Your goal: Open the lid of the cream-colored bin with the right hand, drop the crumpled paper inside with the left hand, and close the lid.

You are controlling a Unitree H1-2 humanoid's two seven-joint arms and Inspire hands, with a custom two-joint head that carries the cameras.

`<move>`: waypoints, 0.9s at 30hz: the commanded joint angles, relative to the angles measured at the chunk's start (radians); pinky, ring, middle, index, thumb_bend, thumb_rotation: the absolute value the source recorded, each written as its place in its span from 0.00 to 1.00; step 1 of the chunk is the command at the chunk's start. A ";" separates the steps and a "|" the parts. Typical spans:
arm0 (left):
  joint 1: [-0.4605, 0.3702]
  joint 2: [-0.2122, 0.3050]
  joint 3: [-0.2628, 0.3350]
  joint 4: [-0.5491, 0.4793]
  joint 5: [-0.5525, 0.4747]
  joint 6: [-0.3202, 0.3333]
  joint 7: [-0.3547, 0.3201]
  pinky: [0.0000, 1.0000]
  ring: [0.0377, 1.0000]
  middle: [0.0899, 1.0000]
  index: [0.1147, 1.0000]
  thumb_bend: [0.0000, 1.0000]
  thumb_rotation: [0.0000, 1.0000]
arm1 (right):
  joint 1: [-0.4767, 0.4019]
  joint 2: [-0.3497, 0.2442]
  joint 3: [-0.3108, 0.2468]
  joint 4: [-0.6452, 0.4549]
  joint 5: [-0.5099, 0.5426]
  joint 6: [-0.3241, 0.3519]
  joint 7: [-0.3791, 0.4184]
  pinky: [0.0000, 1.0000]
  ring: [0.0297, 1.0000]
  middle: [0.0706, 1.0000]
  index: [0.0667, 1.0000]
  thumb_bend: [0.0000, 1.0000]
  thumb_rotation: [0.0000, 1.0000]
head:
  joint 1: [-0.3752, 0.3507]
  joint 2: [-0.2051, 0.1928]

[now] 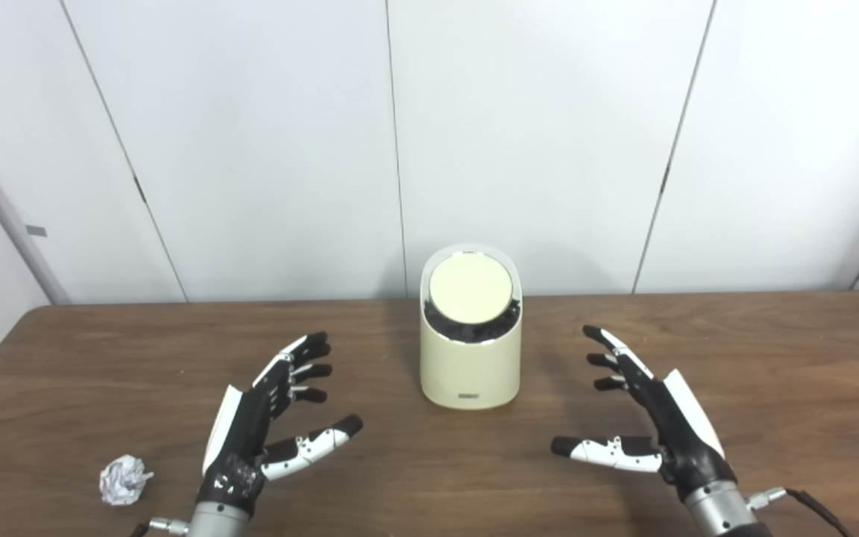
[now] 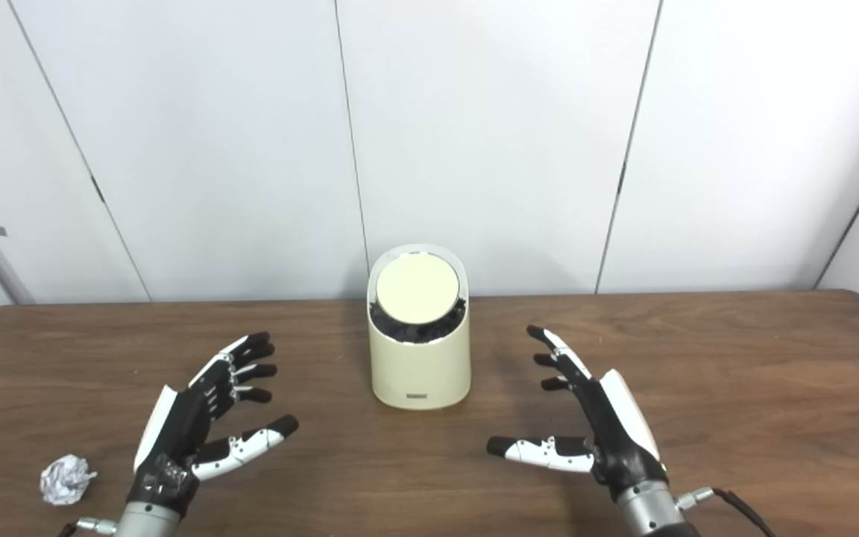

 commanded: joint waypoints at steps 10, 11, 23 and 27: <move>-0.002 0.012 0.010 -0.041 0.001 0.002 0.003 0.67 0.77 0.83 0.85 0.73 0.19 | -0.026 -0.007 0.004 -0.001 0.023 -0.031 0.005 0.68 0.85 0.93 0.92 0.82 0.37 | 0.002 0.005; -0.002 0.012 0.011 -0.040 0.000 0.001 0.003 0.67 0.77 0.82 0.85 0.73 0.20 | -0.025 -0.008 0.005 -0.003 0.024 -0.029 0.006 0.69 0.85 0.93 0.92 0.82 0.36 | 0.002 0.005; -0.008 0.007 0.005 -0.034 -0.001 -0.008 0.000 0.67 0.77 0.83 0.85 0.72 0.18 | -0.025 -0.006 0.008 -0.014 0.006 -0.027 0.000 0.67 0.84 0.92 0.91 0.82 0.37 | 0.012 -0.007; -0.001 0.008 -0.001 -0.029 0.002 -0.021 -0.002 0.67 0.76 0.82 0.86 0.71 0.15 | -0.028 0.003 0.014 -0.030 -0.020 -0.042 -0.018 0.69 0.84 0.91 0.89 0.81 0.34 | 0.017 -0.046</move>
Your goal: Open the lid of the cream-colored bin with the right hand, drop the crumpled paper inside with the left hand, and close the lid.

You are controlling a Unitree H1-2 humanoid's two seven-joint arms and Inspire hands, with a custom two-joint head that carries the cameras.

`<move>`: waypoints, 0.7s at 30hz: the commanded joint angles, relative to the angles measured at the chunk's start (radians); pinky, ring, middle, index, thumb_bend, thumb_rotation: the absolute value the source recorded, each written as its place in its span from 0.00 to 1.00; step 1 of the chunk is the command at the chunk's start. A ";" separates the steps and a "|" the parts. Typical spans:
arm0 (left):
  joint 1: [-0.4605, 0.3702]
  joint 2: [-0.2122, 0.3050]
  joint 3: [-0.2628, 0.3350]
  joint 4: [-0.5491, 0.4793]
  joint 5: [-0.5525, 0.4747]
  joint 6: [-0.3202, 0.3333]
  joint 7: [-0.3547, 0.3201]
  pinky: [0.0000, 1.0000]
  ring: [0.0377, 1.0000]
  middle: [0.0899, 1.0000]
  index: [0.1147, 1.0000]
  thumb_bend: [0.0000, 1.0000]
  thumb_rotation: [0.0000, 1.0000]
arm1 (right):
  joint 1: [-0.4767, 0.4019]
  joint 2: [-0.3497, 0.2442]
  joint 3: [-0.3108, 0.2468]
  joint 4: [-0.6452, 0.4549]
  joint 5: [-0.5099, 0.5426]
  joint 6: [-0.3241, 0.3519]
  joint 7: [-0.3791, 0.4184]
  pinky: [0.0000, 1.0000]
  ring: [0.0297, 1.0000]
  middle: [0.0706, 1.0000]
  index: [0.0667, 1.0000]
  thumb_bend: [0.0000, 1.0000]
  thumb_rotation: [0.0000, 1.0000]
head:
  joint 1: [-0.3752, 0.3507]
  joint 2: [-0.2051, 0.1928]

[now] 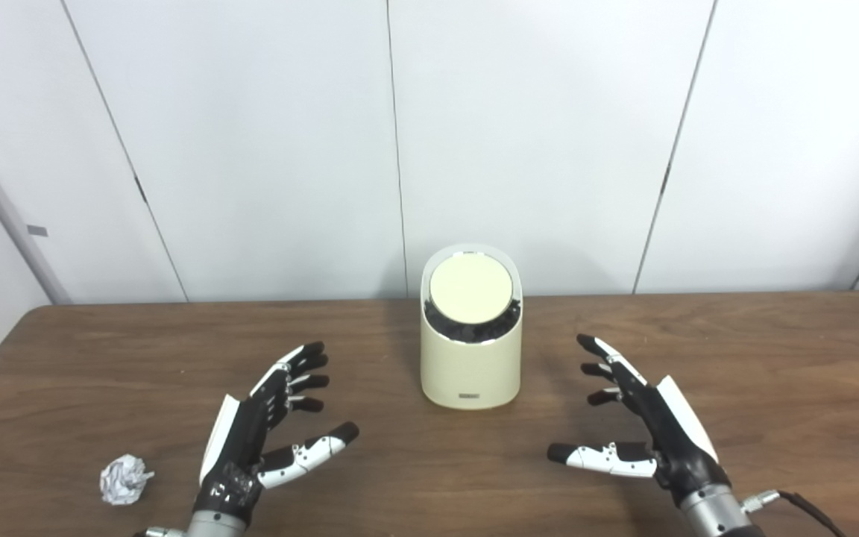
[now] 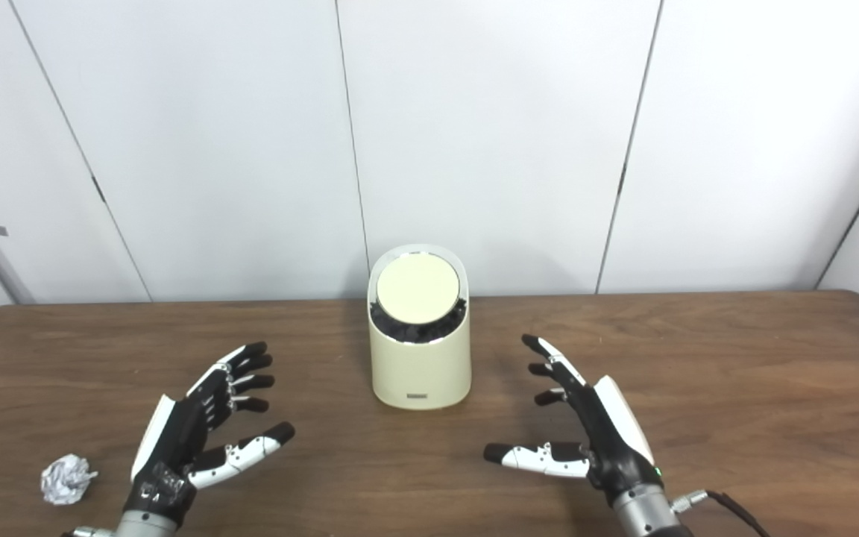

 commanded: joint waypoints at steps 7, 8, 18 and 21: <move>-0.007 -0.002 -0.011 -0.027 0.004 -0.031 0.004 0.68 0.77 0.83 0.86 0.71 0.15 | -0.082 0.034 -0.003 -0.100 -0.059 0.027 -0.027 0.77 0.88 0.92 0.89 0.72 0.37 | -0.003 -0.016; -0.008 -0.003 -0.013 -0.022 0.007 -0.036 0.006 0.68 0.77 0.83 0.85 0.71 0.15 | -0.099 0.036 -0.002 -0.099 -0.070 0.042 -0.025 0.77 0.88 0.93 0.91 0.74 0.41 | -0.007 -0.019; -0.008 -0.003 -0.020 -0.020 0.005 -0.029 0.002 0.69 0.77 0.83 0.86 0.70 0.14 | -0.304 0.024 0.029 -0.056 -0.142 0.204 0.048 0.74 0.90 0.95 1.00 0.83 0.49 | -0.004 -0.021; -0.006 -0.002 -0.021 -0.024 -0.001 -0.024 -0.003 0.71 0.77 0.83 0.86 0.70 0.14 | -0.344 0.025 0.040 -0.058 -0.156 0.266 0.073 0.72 0.90 0.96 1.00 0.85 0.49 | -0.004 -0.020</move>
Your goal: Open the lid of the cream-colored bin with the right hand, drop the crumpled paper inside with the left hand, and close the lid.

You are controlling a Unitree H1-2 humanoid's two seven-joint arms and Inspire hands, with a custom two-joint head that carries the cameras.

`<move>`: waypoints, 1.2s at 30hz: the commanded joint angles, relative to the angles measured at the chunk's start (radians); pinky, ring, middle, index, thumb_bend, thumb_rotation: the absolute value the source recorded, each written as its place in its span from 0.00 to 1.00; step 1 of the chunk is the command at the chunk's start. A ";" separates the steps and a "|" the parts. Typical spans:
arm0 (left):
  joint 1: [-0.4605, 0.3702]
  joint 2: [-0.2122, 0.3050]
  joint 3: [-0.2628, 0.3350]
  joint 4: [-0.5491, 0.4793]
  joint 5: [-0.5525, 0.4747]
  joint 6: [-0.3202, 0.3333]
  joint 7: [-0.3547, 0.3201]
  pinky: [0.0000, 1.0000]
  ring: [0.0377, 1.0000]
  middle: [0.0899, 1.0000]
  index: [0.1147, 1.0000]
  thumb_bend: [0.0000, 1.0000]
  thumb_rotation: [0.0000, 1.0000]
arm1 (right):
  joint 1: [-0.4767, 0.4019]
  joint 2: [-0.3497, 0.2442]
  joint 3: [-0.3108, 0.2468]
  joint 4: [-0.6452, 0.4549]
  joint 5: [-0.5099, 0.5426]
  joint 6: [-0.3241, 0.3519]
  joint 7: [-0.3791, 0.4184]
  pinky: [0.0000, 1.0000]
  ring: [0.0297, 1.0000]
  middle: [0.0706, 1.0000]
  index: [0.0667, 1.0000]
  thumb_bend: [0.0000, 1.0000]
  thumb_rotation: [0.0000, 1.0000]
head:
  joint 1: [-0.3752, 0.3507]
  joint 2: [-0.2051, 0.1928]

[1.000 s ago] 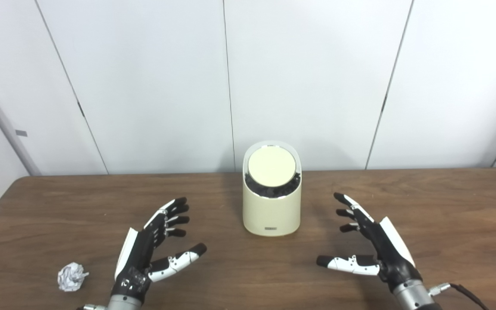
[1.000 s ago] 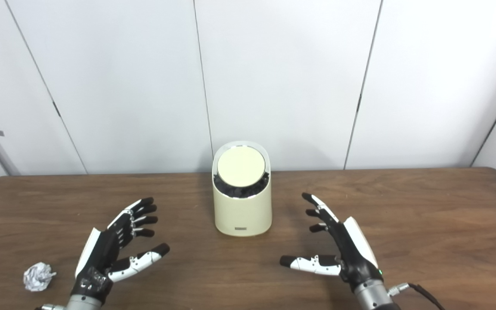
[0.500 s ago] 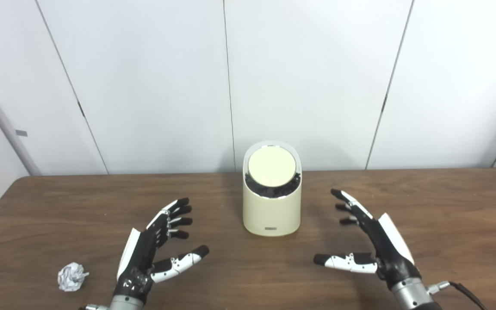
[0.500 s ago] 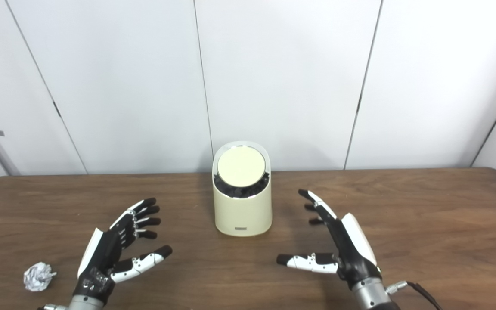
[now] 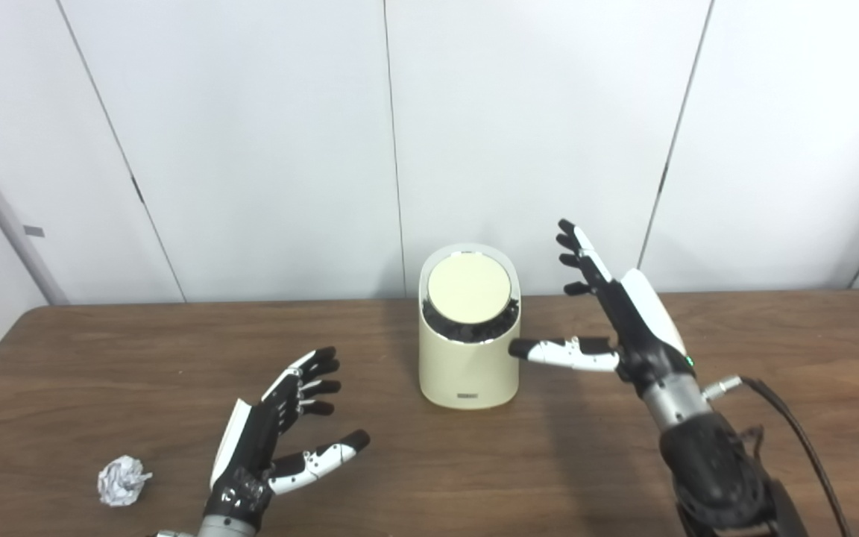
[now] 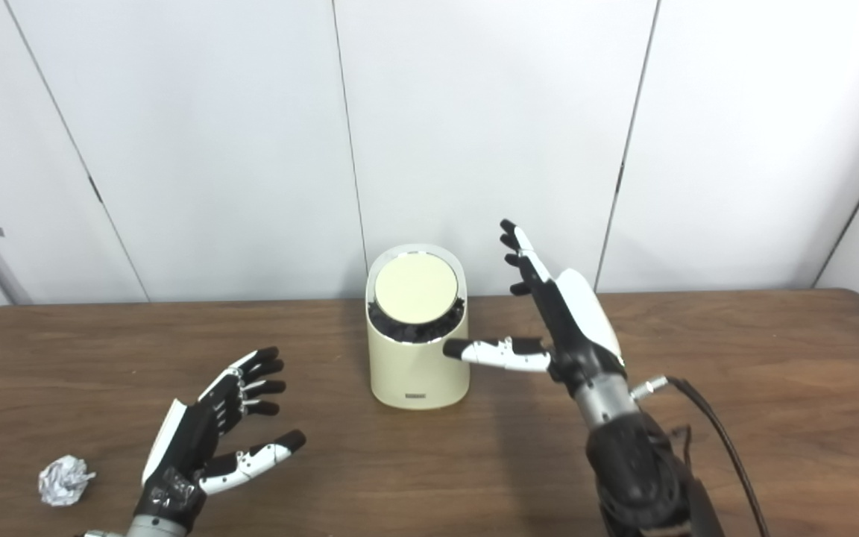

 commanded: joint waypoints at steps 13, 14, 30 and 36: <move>-0.022 0.009 -0.001 -0.017 0.008 -0.018 0.000 0.70 0.77 0.83 0.86 0.70 0.14 | -0.176 0.001 0.056 0.041 -0.061 0.071 0.004 0.67 0.86 0.96 1.00 0.80 0.55 | -0.001 0.002; -0.022 0.009 -0.002 -0.017 0.010 -0.018 0.000 0.70 0.77 0.83 0.86 0.70 0.15 | -0.182 0.003 0.058 0.047 -0.063 0.074 0.002 0.67 0.86 0.96 1.00 0.79 0.54 | -0.001 0.002; -0.029 0.008 0.000 -0.018 -0.002 -0.011 -0.003 0.67 0.77 0.83 0.86 0.71 0.14 | -0.249 0.033 0.097 0.141 -0.090 0.127 -0.019 0.72 0.89 0.96 0.99 0.73 0.49 | -0.001 0.003; -0.030 0.011 0.000 -0.020 0.003 -0.012 -0.002 0.67 0.77 0.83 0.86 0.70 0.14 | -0.263 0.040 0.096 0.183 -0.093 0.114 -0.034 0.71 0.89 0.95 0.98 0.71 0.42 | 0.000 0.005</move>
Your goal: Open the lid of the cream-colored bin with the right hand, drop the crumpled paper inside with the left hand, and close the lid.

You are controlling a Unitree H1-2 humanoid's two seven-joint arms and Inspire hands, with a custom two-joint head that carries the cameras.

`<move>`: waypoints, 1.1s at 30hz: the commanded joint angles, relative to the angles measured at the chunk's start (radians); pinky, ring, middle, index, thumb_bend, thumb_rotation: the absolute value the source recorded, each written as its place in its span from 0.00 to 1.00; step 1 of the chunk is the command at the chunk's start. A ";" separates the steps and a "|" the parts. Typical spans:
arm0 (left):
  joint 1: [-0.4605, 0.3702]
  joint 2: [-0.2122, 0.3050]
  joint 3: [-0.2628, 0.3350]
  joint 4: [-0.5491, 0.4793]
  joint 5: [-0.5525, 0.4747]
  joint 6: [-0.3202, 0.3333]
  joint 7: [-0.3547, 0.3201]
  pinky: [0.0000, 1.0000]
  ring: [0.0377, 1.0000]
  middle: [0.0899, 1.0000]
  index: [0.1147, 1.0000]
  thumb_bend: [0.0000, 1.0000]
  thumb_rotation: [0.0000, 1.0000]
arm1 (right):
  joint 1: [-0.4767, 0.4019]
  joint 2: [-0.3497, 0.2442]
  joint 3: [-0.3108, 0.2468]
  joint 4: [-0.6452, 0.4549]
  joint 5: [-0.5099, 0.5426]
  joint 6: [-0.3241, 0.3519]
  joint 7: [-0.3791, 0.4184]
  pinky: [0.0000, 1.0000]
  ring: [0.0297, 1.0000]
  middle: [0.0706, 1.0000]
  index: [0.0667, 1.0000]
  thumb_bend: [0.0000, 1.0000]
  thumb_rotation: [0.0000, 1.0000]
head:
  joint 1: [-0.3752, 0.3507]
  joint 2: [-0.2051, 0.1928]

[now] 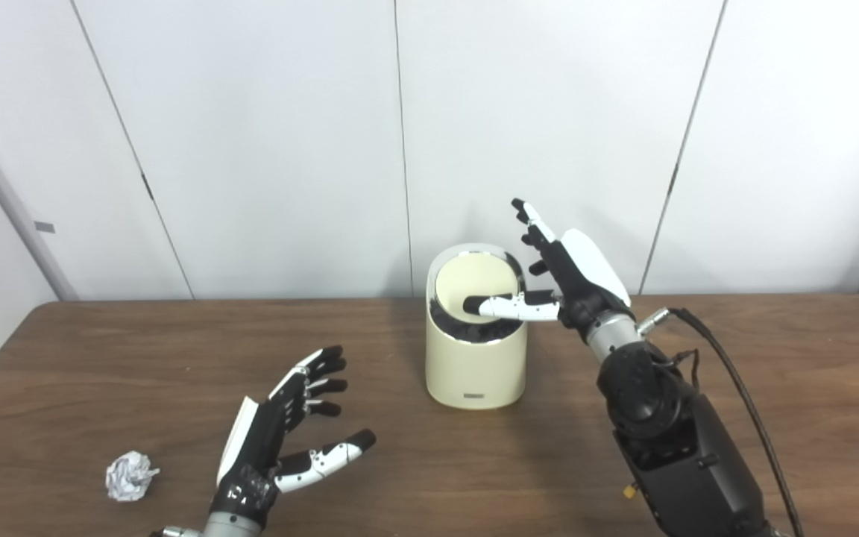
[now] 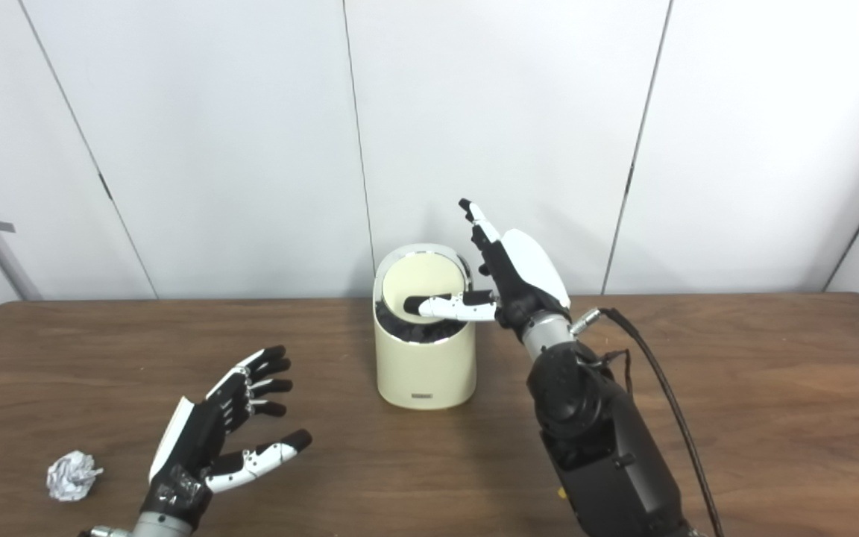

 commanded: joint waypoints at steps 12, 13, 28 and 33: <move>-0.028 0.011 0.002 -0.023 -0.013 -0.016 -0.011 0.66 0.77 0.84 0.86 0.70 0.12 | -0.082 -0.012 0.001 0.041 -0.015 -0.035 -0.050 0.69 0.87 0.93 0.95 0.71 0.40 | -0.003 0.007; -0.028 0.012 0.002 -0.023 -0.009 -0.016 -0.012 0.66 0.77 0.84 0.86 0.70 0.13 | -0.082 -0.013 0.000 0.044 -0.012 -0.035 -0.050 0.70 0.87 0.93 0.95 0.70 0.40 | -0.003 0.007; -0.021 0.009 0.007 -0.036 -0.005 -0.015 -0.021 0.66 0.76 0.83 0.85 0.70 0.14 | -0.089 -0.027 0.024 0.058 -0.048 0.009 -0.040 0.65 0.85 0.93 0.95 0.68 0.31 | -0.002 0.017; -0.021 0.009 0.007 -0.041 -0.007 -0.010 -0.024 0.66 0.76 0.83 0.85 0.70 0.14 | -0.083 -0.038 0.038 0.051 -0.062 0.011 -0.037 0.62 0.83 0.93 0.93 0.79 0.13 | -0.003 0.021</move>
